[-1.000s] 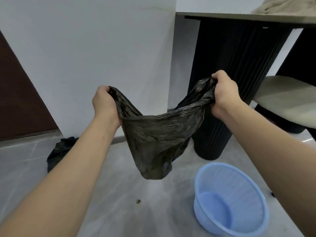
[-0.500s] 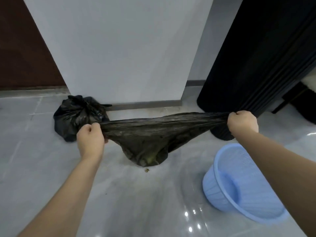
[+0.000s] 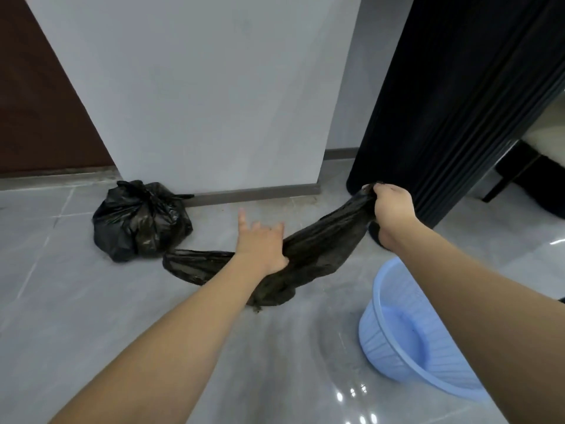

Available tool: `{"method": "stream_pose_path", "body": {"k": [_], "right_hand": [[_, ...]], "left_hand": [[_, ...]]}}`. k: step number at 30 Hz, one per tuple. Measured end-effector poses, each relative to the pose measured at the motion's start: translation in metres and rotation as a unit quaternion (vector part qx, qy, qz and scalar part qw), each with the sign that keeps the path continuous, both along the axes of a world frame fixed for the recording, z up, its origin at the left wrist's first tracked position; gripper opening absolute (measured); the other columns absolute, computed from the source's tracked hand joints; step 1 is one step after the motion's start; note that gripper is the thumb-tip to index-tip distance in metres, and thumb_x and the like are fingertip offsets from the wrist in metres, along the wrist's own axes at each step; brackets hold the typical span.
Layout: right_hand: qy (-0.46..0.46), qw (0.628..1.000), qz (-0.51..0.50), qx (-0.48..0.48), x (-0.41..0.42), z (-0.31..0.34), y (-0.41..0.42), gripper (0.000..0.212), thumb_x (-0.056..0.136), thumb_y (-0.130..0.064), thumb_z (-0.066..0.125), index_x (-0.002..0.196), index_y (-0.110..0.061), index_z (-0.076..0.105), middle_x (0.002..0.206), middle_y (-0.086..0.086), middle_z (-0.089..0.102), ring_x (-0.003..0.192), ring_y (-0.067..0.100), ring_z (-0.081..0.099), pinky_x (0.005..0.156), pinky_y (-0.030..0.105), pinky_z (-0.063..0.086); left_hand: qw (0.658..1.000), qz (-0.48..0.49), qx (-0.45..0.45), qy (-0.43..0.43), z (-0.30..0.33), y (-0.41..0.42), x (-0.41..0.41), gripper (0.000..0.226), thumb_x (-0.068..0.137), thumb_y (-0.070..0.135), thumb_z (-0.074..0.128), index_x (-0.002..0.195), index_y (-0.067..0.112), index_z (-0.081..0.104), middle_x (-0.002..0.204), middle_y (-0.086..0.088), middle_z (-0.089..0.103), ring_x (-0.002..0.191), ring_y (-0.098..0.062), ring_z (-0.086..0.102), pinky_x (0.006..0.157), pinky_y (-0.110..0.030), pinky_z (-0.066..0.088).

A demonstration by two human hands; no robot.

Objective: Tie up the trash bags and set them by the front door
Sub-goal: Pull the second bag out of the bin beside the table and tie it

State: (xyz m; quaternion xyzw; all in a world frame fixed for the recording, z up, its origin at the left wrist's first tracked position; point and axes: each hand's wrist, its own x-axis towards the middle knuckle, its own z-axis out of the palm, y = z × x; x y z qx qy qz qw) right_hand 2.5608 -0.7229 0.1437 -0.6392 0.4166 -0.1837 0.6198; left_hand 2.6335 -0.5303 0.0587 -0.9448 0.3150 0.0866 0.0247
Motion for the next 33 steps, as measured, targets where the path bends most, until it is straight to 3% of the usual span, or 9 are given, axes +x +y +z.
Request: {"method": "stream_pose_path", "body": {"k": [2,5,9,12,15,18,24,30,33], "right_hand": [[0.021,0.998,0.008,-0.053,-0.001,0.006,-0.002,0.028,0.096,-0.012,0.037,0.109,-0.018,0.061,0.091,0.003,0.058,0.07,0.016,0.051,0.062,0.025,0.041],[0.175,0.944,0.114,-0.256,-0.005,0.014,-0.002,0.046,0.094,-0.018,0.033,0.14,-0.019,0.042,0.114,0.01,0.055,0.087,0.024,0.056,0.071,0.034,0.047],[0.228,0.745,0.201,-0.593,-0.015,0.011,0.013,0.073,0.086,-0.039,0.033,0.151,-0.009,0.019,0.148,0.016,0.032,0.134,0.035,0.032,0.115,0.05,0.018],[0.26,0.615,0.35,-0.657,-0.028,-0.01,0.028,0.098,0.08,-0.052,0.043,0.153,-0.011,-0.007,0.157,0.012,0.02,0.147,0.031,0.014,0.118,0.055,-0.007],[0.394,0.541,0.416,-0.616,-0.025,-0.044,0.035,0.097,0.084,-0.034,0.054,0.152,-0.011,-0.011,0.127,0.011,0.058,0.124,0.033,0.049,0.117,0.055,0.007],[0.47,0.554,0.434,-0.533,-0.014,-0.054,0.032,0.048,0.092,-0.01,0.05,0.139,-0.011,0.044,0.121,0.005,0.062,0.111,0.028,0.058,0.091,0.038,0.042],[0.535,0.467,0.523,-0.472,0.0,-0.038,0.041,0.033,0.096,-0.028,0.046,0.122,-0.013,0.06,0.125,0.008,0.057,0.1,0.028,0.053,0.09,0.037,0.044],[0.624,0.514,0.553,-0.202,0.026,-0.002,0.041,0.06,0.088,-0.053,0.059,0.123,-0.005,0.06,0.095,0.007,0.074,0.098,0.025,0.065,0.09,0.035,0.046],[0.63,0.481,0.593,-0.139,0.022,-0.01,0.04,0.056,0.091,-0.059,0.049,0.104,-0.009,0.07,0.05,-0.002,0.052,0.057,0.014,0.046,0.06,0.025,0.037]], "left_hand": [[0.993,0.054,-0.017,0.104,0.0,0.003,0.008,0.031,0.084,0.028,0.055,0.111,0.014,0.06,0.095,-0.003,0.062,0.094,-0.026,0.059,0.089,-0.043,0.041],[0.991,0.06,-0.044,0.114,0.004,0.008,0.007,0.012,0.084,0.015,0.053,0.094,0.013,0.06,0.086,-0.003,0.058,0.079,-0.023,0.055,0.064,-0.033,0.042],[0.992,0.013,-0.105,0.071,0.009,0.005,0.001,0.004,0.086,0.02,0.052,0.083,0.02,0.052,0.083,0.0,0.059,0.079,-0.022,0.058,0.067,-0.034,0.05],[0.992,-0.015,-0.105,0.067,0.013,0.006,-0.004,0.005,0.087,0.025,0.054,0.084,0.022,0.053,0.083,0.001,0.059,0.078,-0.021,0.057,0.064,-0.033,0.047],[0.994,-0.021,-0.093,0.048,0.018,0.007,-0.013,0.004,0.085,0.024,0.056,0.088,0.02,0.055,0.084,-0.001,0.061,0.077,-0.022,0.058,0.066,-0.035,0.051],[0.998,0.002,-0.006,0.067,0.017,0.008,-0.02,0.012,0.085,0.015,0.057,0.097,0.013,0.058,0.085,-0.003,0.057,0.081,-0.024,0.058,0.069,-0.034,0.051],[0.929,0.022,0.31,0.202,0.001,0.024,-0.01,0.033,0.081,0.016,0.067,0.114,0.013,0.064,0.111,-0.01,0.06,0.101,-0.032,0.06,0.084,-0.04,0.051],[0.94,0.099,0.248,0.213,0.008,0.051,0.022,0.032,0.085,0.018,0.049,0.112,0.011,0.065,0.117,-0.009,0.061,0.106,-0.032,0.059,0.096,-0.041,0.049],[0.939,0.103,0.246,0.218,0.014,0.064,0.009,0.036,0.095,0.016,0.043,0.125,0.006,0.059,0.13,-0.014,0.056,0.115,-0.033,0.056,0.096,-0.037,0.045]]}}
